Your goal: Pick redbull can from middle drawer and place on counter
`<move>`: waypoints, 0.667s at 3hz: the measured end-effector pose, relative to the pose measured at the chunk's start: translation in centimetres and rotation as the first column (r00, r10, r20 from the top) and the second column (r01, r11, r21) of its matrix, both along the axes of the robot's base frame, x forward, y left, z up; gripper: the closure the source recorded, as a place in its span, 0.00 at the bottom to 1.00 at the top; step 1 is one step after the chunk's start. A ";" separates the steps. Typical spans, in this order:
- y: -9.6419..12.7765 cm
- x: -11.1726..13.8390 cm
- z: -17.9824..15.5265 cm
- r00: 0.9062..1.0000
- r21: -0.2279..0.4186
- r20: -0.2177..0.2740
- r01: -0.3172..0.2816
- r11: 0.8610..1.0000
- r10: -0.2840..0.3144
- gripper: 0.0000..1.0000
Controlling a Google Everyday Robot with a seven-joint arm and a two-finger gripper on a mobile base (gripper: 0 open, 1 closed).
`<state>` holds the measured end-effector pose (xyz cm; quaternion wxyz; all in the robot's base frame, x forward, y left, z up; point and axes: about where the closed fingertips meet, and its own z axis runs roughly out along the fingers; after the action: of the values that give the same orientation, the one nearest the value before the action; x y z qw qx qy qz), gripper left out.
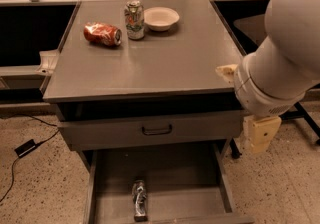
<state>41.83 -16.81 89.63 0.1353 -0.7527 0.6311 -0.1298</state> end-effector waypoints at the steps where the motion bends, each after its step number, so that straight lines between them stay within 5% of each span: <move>1: 0.0 -0.1 -0.9 1.000 -0.009 -0.001 -0.016 1.000 0.016 0.00; 2: 1.0 -0.1 -4.4 0.990 -0.101 -0.052 -0.135 0.986 0.130 0.00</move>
Offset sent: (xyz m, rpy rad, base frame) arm 0.0026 0.0257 -0.1092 -0.2900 0.1286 0.3577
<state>41.78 -15.81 85.20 0.0900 -0.8018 0.5748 -0.1363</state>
